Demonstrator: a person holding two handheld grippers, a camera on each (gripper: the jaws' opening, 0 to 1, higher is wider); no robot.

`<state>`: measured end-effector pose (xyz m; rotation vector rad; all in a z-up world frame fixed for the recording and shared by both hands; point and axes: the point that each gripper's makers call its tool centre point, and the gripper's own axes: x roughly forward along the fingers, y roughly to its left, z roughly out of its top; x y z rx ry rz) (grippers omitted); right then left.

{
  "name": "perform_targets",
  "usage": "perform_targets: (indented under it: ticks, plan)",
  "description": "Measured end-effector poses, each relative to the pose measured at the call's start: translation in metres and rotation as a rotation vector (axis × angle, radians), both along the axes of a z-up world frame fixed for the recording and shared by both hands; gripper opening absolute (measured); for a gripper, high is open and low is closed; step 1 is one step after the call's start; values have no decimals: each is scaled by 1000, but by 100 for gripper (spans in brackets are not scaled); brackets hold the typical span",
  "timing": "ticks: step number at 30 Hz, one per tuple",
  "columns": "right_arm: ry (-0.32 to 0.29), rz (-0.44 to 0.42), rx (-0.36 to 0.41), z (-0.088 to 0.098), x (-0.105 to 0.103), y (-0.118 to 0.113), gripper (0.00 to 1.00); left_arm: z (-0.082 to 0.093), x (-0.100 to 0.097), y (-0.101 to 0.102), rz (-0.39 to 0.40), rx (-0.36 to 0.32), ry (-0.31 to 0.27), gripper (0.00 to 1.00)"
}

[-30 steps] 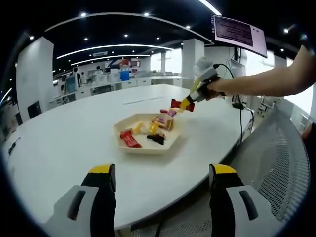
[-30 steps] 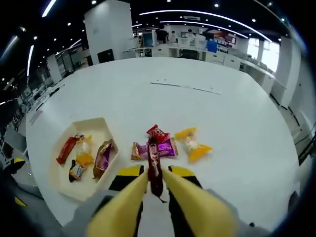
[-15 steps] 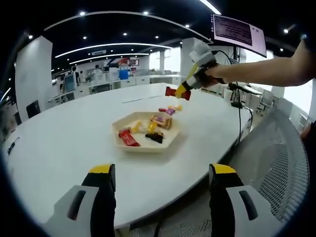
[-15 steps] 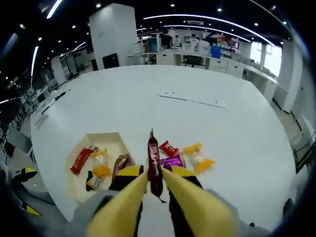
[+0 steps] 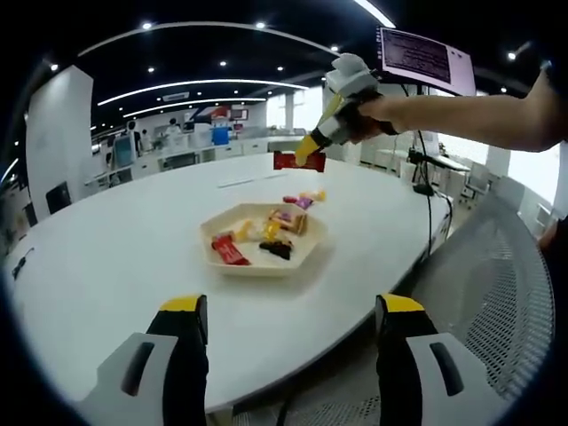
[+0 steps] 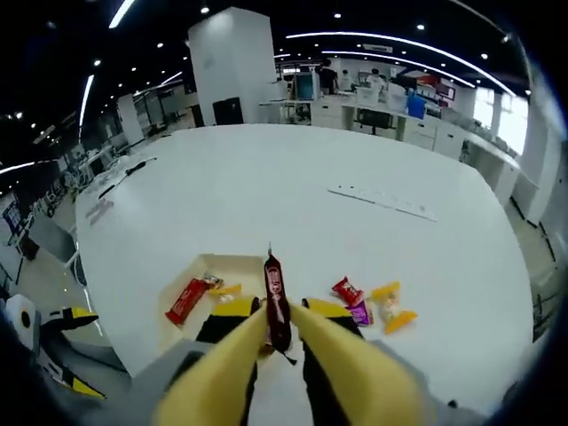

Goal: Place the target food into the container with the food tongs after gripping and lifting it, then release it inside without dropping or visibly crushing the food.

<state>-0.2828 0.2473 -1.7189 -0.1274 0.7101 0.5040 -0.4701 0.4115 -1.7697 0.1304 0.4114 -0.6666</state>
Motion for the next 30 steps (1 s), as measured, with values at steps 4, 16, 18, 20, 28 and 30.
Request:
perform_targets:
  ticks: [4, 16, 18, 20, 28, 30]
  plan:
    - [19, 30, 12, -7, -4, 18, 16, 0, 0, 0, 0, -2, -2, 74]
    - [13, 113, 132, 11, -10, 65, 25, 1, 0, -1, -4, -6, -3, 74]
    - [8, 129, 145, 13, -12, 66, 27, 1, 0, -1, -4, -7, -3, 74]
    - [-6, 133, 104, 10, -12, 64, 26, 1, 0, -1, -3, -7, -4, 74]
    - [-3, 90, 81, -14, -14, 36, 28, 2, 0, -1, -3, -9, -7, 73]
    - [-19, 61, 86, -24, -15, 18, 28, 2, 0, -1, -4, -10, -8, 73]
